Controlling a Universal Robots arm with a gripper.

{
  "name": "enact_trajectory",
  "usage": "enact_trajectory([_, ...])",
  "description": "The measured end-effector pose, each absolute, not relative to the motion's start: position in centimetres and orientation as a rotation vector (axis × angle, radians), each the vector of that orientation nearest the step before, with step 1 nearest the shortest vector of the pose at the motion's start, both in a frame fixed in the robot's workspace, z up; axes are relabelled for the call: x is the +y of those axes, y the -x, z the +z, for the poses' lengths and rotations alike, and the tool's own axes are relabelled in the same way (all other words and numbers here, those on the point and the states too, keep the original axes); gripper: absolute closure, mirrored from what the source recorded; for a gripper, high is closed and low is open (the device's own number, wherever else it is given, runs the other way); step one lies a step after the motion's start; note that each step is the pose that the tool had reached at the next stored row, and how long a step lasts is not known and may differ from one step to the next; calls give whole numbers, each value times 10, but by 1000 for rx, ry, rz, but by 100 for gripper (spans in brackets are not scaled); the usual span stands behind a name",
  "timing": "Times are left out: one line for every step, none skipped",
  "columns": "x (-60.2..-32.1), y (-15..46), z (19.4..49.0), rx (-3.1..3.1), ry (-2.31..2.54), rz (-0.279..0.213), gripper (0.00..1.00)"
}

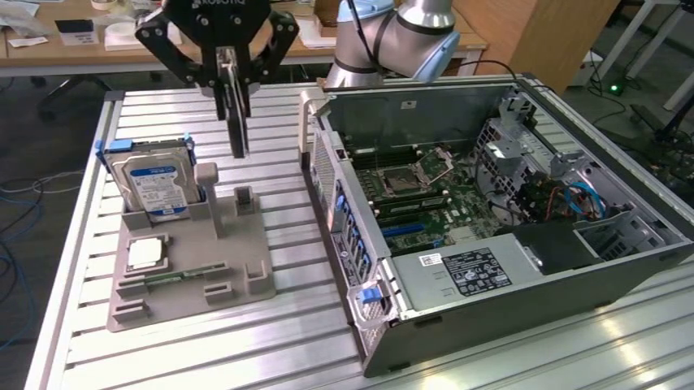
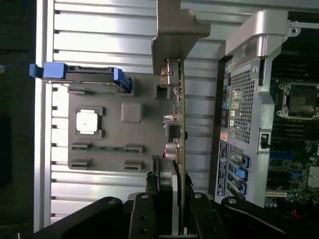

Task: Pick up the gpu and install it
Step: 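Pick up the gpu and move the gpu toward the slot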

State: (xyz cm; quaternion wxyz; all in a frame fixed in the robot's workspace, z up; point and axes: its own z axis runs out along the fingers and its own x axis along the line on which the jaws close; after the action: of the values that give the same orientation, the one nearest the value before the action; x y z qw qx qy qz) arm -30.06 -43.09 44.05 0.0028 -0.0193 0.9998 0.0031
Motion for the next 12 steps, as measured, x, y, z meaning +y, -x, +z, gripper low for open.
enact_trajectory([-431, 301, 444, 3135, 60, 10, 72])
enact_trajectory([-431, 301, 447, 3135, 60, 10, 72])
enact_trajectory([-431, 301, 450, 3135, 60, 10, 72])
enact_trajectory([-431, 300, 453, 3135, 60, 10, 72])
enact_trajectory([-431, 300, 456, 3135, 60, 10, 72])
enact_trajectory([-431, 300, 458, 3135, 60, 10, 72])
enact_trajectory([-431, 300, 460, 3135, 60, 10, 72])
enact_trajectory([-431, 300, 463, 3135, 60, 10, 72])
enact_trajectory([-431, 300, 465, 3135, 60, 10, 72])
enact_trajectory([-431, 300, 467, 3135, 60, 10, 72])
enact_trajectory([-431, 300, 468, 3135, 61, 12, 72])
enact_trajectory([-431, 300, 468, 3135, 61, 13, 72])
